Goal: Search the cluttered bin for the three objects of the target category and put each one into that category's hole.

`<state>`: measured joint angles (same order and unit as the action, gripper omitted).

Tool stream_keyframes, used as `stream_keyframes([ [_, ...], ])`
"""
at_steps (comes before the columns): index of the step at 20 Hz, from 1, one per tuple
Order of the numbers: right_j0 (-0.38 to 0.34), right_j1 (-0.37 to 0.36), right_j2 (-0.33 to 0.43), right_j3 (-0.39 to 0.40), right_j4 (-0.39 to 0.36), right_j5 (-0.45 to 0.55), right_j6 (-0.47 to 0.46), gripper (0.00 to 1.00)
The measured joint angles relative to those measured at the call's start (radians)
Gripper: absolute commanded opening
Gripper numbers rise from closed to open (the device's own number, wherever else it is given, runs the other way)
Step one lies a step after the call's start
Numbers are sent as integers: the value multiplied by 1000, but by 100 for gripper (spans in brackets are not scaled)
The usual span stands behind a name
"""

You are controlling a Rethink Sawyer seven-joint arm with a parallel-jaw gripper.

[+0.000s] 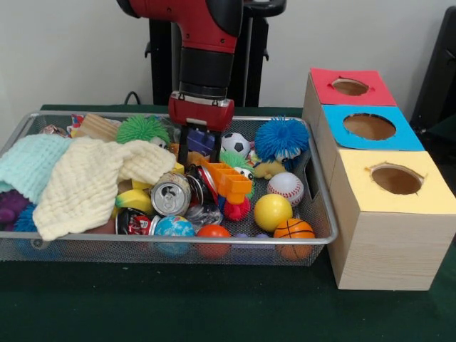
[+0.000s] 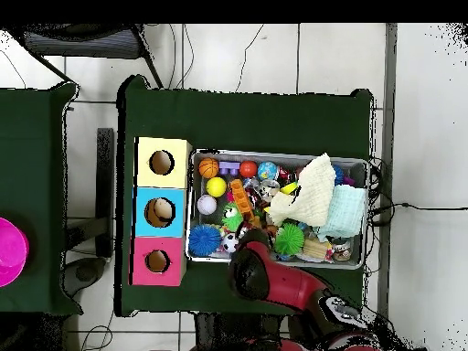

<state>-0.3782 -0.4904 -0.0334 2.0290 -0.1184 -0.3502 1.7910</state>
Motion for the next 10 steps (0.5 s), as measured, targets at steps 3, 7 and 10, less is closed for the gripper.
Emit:
stream_keyframes([
  [3, 16, -1, -16, -1, 10, 0, 0, 100],
  [7, 34, 1, -37, -8, 19, 3, 0, 100],
  [10, 42, 5, -49, -17, 20, 18, 0, 100],
])
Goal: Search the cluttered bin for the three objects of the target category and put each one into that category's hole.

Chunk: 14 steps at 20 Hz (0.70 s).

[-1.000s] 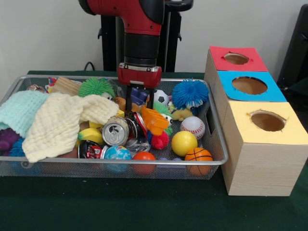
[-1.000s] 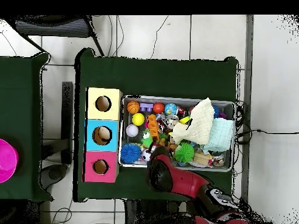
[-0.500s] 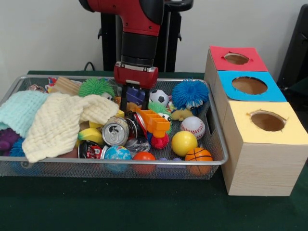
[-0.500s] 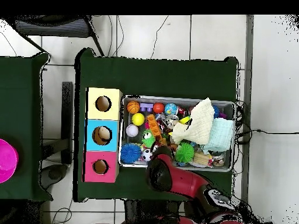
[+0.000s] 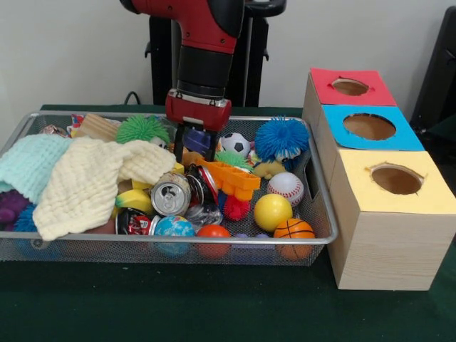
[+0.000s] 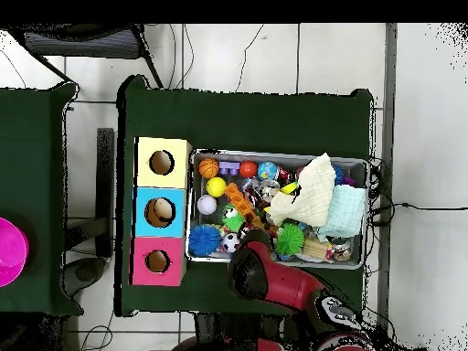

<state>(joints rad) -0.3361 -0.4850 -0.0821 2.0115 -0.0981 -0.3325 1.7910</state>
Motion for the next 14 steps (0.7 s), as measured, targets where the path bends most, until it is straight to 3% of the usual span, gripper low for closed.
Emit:
stream_keyframes([
  [14, 9, -3, -5, -43, -1, 98, 0, 100],
])
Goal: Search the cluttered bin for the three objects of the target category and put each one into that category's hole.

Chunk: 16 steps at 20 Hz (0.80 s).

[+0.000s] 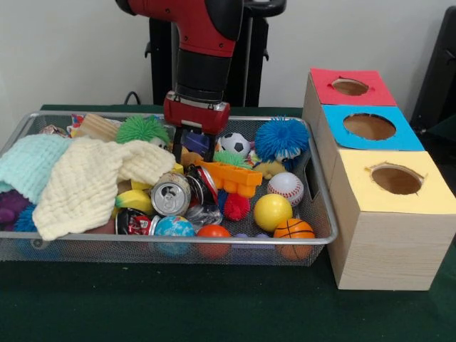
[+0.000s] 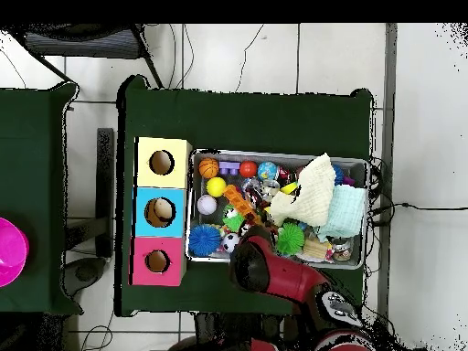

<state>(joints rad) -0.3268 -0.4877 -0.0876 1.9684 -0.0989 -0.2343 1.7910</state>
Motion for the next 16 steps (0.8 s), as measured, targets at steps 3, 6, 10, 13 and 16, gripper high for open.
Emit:
stream_keyframes([
  [3, -26, -8, 21, 2, -4, 16, 0, 100],
  [6, -75, -23, 54, 9, -14, 27, 0, 100],
  [10, -149, -50, 103, 27, -16, 41, 0, 100],
  [13, -198, -70, 139, 41, -16, 58, 0, 100],
  [16, -240, -89, 174, 52, -16, 81, 0, 100],
])
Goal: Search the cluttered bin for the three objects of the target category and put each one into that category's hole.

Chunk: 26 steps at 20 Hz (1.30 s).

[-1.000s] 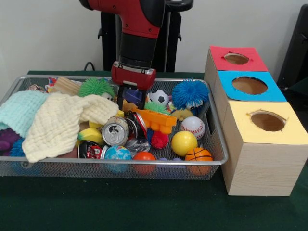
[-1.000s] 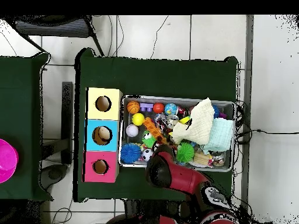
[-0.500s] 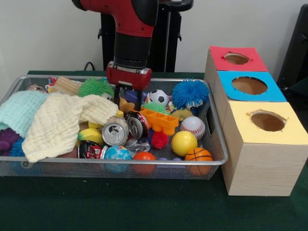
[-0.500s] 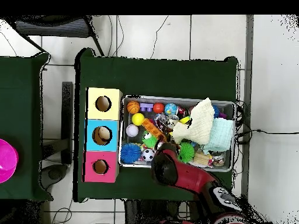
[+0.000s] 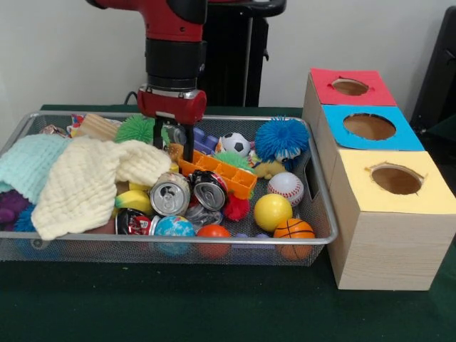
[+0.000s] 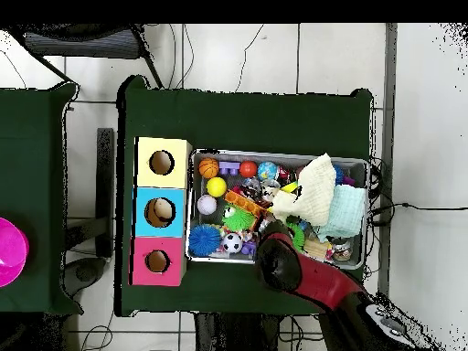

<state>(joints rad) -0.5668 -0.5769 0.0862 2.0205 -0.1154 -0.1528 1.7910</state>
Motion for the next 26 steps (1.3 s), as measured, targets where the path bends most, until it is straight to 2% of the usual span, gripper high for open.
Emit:
stream_keyframes([
  [5, -38, -17, 39, 3, 0, 24, 0, 100],
  [14, -61, -37, 80, 15, -1, 26, 0, 100],
  [20, -82, -61, 118, 24, -28, 26, 0, 100],
  [26, -117, -122, 193, 46, -44, 26, 0, 100],
])
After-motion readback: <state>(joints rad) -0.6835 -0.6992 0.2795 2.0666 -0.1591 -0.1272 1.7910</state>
